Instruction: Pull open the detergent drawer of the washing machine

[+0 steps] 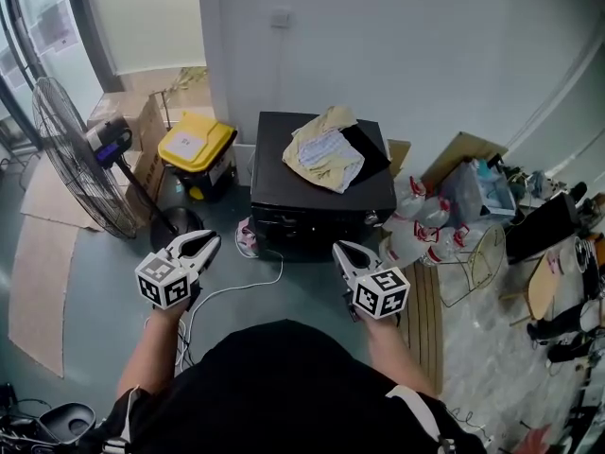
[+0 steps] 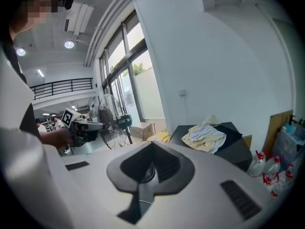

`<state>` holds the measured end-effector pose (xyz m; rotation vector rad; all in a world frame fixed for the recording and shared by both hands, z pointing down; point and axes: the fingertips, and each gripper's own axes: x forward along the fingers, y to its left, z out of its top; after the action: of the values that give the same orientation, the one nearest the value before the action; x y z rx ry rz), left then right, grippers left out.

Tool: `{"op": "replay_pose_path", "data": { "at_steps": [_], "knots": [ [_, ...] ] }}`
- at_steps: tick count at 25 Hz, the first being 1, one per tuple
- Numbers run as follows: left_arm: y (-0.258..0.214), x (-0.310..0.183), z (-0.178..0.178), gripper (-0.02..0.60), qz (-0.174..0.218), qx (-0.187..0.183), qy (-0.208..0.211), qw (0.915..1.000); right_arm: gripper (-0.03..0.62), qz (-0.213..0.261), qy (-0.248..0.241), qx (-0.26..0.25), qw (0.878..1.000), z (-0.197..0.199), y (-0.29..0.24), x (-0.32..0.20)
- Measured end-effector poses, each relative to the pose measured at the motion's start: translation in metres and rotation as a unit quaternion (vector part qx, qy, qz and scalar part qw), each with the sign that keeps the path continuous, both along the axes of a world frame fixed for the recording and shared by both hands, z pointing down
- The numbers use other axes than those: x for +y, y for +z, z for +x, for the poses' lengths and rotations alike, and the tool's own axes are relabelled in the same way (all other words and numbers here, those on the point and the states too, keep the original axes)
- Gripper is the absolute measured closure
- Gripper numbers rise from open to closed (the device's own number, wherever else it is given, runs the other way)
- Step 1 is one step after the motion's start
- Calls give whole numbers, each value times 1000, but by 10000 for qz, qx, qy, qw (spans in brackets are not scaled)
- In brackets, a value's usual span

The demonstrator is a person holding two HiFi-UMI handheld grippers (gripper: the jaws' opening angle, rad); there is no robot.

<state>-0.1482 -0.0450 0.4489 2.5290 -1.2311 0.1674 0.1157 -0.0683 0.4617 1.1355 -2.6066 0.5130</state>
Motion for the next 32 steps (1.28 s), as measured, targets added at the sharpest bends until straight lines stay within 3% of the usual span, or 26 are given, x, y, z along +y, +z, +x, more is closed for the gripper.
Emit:
{"op": "replay_pose_path", "data": {
  "at_steps": [22,32],
  "knots": [
    [-1,-39,25,526,68,-4,-389,9992,592,-128,-289,17,9995,33,21,-45],
    [7,-24,36,526,-34,11,-377,9993,592,-190,-382,67,9991,37,22,-37]
  ]
}}
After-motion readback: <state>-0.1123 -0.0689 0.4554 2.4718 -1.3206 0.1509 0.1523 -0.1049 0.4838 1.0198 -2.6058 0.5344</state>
